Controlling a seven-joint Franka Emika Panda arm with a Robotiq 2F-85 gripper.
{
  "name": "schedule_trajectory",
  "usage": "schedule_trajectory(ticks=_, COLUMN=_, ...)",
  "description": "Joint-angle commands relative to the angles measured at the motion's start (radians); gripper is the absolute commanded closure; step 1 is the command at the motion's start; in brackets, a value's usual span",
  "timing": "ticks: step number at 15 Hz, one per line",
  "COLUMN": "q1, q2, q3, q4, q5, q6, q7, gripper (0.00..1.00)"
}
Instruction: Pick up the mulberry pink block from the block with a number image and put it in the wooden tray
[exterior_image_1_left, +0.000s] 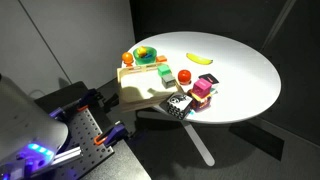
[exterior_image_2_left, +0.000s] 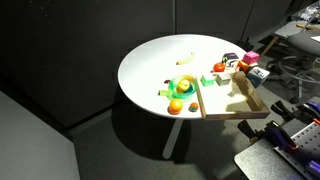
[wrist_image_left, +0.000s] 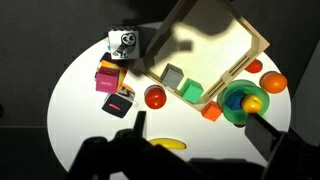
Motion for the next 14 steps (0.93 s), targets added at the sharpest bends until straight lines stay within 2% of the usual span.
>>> schedule_trajectory(ticks=1, q1=-0.009, q2=0.000, q3=0.008, q4=0.003, q5=0.005, q6=-0.003, q7=-0.004, gripper=0.00)
schedule_trajectory(ticks=7, q1=-0.008, q2=0.037, q3=0.024, q4=0.025, q5=0.009, q6=0.003, q7=0.029, gripper=0.00)
schedule_trajectory(ticks=14, q1=-0.019, q2=0.131, q3=0.071, q4=0.063, q5=-0.002, q6=0.036, q7=0.132, gripper=0.00)
